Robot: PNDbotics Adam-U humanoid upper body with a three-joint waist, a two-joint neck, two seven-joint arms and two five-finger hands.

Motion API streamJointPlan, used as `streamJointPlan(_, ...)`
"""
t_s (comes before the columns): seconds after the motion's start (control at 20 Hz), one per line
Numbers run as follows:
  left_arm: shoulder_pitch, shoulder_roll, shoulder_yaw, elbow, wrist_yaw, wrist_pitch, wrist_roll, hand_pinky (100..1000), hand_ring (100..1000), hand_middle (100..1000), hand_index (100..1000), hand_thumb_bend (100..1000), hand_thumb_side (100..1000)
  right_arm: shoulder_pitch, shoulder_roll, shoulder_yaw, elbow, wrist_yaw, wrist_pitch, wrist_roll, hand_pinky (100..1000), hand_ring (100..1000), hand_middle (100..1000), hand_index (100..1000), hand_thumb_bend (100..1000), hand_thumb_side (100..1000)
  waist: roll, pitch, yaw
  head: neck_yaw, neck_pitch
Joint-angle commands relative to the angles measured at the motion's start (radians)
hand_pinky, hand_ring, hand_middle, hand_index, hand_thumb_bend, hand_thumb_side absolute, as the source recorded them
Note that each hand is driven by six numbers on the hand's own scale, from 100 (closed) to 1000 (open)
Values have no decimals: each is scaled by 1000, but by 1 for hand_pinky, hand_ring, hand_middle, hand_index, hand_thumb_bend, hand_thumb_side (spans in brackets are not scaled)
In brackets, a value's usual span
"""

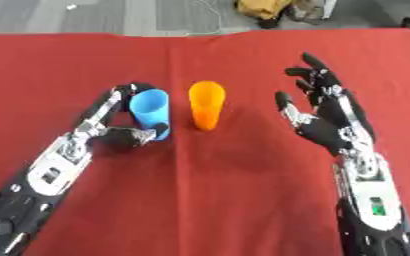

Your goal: Pour the contents of one cup into another cup.

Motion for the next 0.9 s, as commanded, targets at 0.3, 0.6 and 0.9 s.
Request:
streamJointPlan(0.3, -10, -1, 2, -10, 20, -14, -9, 313, 374, 474, 781, 199, 100, -15, -6, 2, -15, 0, 0, 3, 1000, 1000, 768, 985, 278, 197, -2, -22, 2, 1, -13)
streamJointPlan(0.6, 13, 18, 11, -88, 75, -14, 40, 250, 310, 420, 766, 100, 100, -12, -9, 0, -10, 6, 2, 4, 995, 1000, 743, 981, 272, 195, 1, -24, 7, -6, -13)
streamJointPlan(0.9, 58, 39, 18, -210, 126, 10, 85, 219, 242, 362, 754, 100, 120, -10, -14, -5, -5, 16, 3, 4, 987, 1000, 713, 977, 244, 192, 3, -26, 17, -16, -11)
